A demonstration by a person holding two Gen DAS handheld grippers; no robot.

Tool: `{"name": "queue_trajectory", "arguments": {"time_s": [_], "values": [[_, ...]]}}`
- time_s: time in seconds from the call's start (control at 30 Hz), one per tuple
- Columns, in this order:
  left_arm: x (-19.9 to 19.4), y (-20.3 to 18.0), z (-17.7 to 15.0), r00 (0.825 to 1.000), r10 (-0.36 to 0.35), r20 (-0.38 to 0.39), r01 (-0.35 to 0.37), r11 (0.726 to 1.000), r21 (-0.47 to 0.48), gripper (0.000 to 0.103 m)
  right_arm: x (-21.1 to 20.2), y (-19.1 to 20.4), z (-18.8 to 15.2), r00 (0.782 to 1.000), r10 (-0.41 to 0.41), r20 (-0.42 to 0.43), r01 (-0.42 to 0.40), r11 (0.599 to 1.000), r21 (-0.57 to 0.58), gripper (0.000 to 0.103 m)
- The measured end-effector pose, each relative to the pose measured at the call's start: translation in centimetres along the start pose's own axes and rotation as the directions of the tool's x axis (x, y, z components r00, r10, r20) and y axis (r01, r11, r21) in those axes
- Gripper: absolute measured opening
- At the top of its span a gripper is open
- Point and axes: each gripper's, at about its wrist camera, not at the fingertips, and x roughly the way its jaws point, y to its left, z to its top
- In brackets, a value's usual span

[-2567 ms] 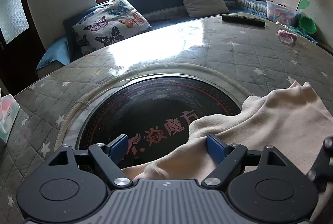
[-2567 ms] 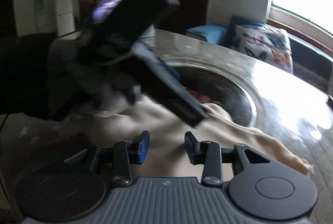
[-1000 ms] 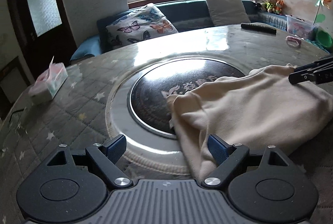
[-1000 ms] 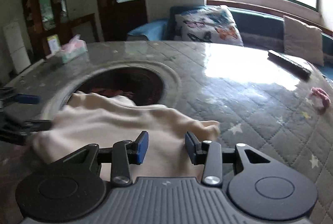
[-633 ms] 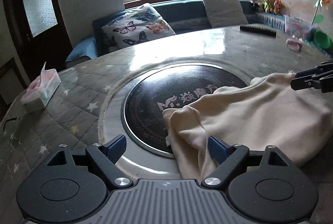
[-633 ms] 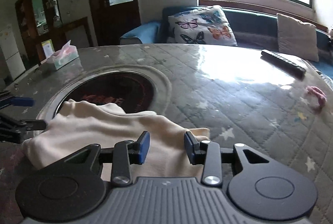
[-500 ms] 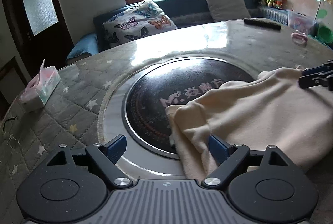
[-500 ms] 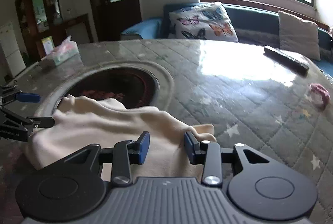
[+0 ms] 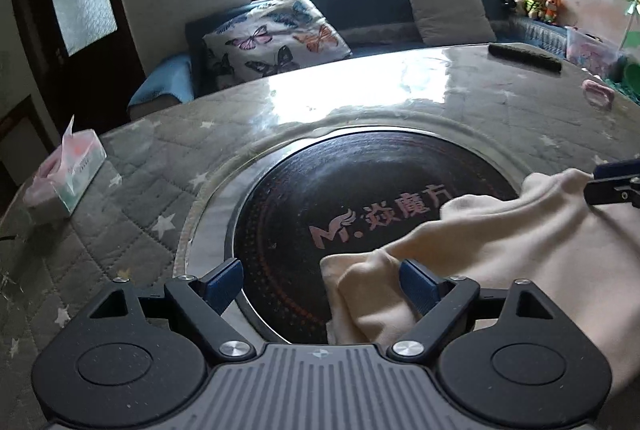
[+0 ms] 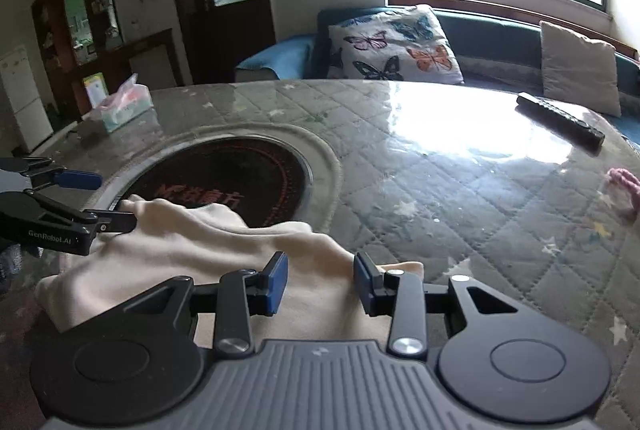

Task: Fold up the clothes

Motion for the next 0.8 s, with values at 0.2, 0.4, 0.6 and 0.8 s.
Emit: {"name": "queue_trajectory", "arguments": {"time_s": [0.2,0.4,0.6,0.8], "values": [[0.2,0.1,0.9,1.0,-0.002,0.013,0.002,1.0,-0.011,0.088,0.3,0.4,0.7,1.0,-0.007,0.015,0.007,1.0,0.009,0.031],[1.6,0.0,1.0,1.0,0.008,-0.017,-0.008,1.0,-0.015,0.09,2.6,1.6,1.2,0.999,-0.028,-0.023,0.027,0.999,-0.035,0.031],[0.2,0.8,0.9,1.0,0.002,-0.002,-0.002,0.999,-0.044,0.089,0.9,2.5,1.1,0.999,-0.033,0.008,0.033,0.997,-0.069,0.032],[-2.0,1.4,-0.2,1.0,-0.003,0.011,0.003,0.998,-0.063,0.09,-2.1,5.9,0.2,0.998,0.06,0.026,-0.055,0.985,-0.164,0.039]]}}
